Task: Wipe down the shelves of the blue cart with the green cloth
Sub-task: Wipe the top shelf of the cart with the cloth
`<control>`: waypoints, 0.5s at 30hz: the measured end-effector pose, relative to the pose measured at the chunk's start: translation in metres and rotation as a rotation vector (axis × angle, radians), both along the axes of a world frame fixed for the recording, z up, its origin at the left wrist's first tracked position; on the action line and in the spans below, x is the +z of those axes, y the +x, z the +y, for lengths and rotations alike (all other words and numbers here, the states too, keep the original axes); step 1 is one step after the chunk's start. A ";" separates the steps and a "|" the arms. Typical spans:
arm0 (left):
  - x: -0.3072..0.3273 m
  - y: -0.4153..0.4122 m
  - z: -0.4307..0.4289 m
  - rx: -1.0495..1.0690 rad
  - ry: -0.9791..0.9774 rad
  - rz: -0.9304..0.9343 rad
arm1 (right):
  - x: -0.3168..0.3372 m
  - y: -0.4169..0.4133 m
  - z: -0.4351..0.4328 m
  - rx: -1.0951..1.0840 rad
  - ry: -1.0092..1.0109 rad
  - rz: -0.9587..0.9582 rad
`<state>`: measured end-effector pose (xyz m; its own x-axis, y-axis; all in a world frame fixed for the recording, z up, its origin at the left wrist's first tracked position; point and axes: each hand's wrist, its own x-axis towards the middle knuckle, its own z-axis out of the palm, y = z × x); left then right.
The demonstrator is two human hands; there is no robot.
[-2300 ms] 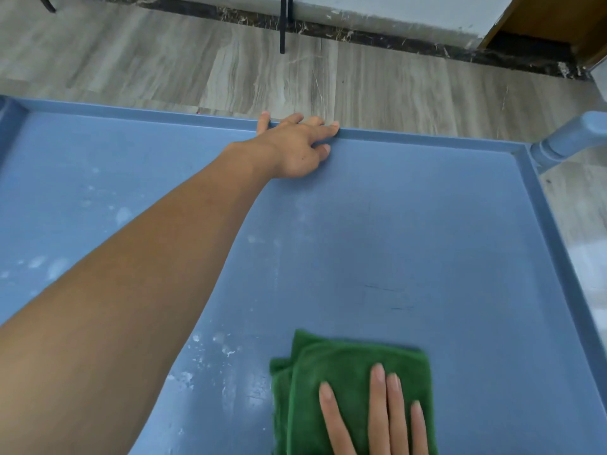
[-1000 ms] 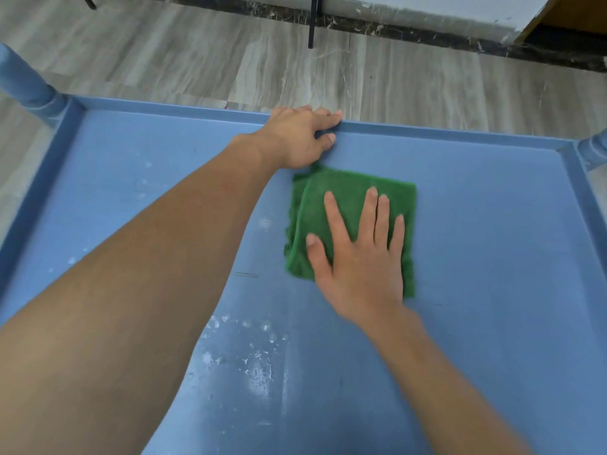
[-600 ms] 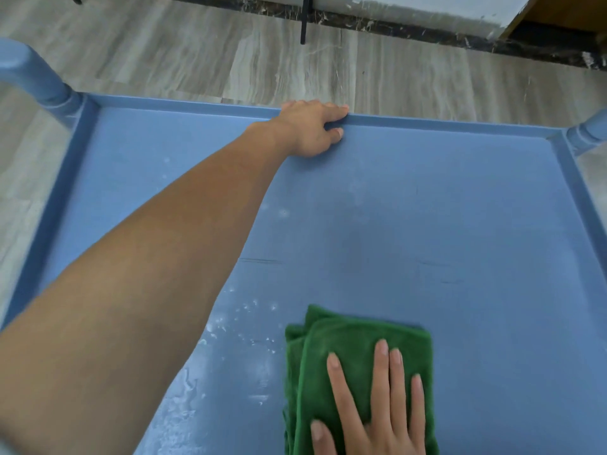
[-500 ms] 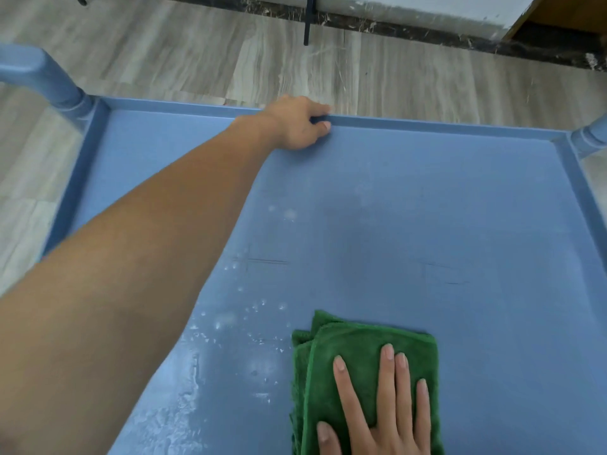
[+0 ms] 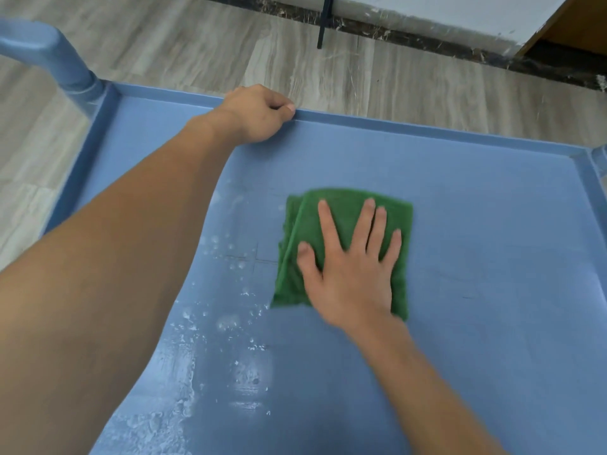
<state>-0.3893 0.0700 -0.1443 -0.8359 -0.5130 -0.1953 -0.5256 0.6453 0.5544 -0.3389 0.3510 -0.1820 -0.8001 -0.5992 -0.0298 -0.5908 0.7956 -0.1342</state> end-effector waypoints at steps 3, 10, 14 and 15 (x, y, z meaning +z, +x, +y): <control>-0.001 -0.002 -0.002 -0.028 -0.014 -0.005 | -0.003 -0.047 -0.050 -0.020 -0.003 -0.040; 0.001 0.007 0.000 -0.177 -0.159 -0.142 | -0.003 -0.093 -0.108 -0.085 0.029 -0.058; -0.003 0.012 0.007 -0.225 -0.245 -0.234 | -0.003 -0.076 -0.090 -0.062 0.006 -0.046; -0.003 0.012 0.008 -0.230 -0.258 -0.244 | -0.002 -0.066 -0.083 -0.057 0.000 -0.039</control>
<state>-0.3775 0.0784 -0.1475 -0.8795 -0.3762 -0.2917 -0.4474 0.8625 0.2366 -0.4049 0.2679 -0.1844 -0.8314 -0.5523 -0.0614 -0.5385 0.8280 -0.1561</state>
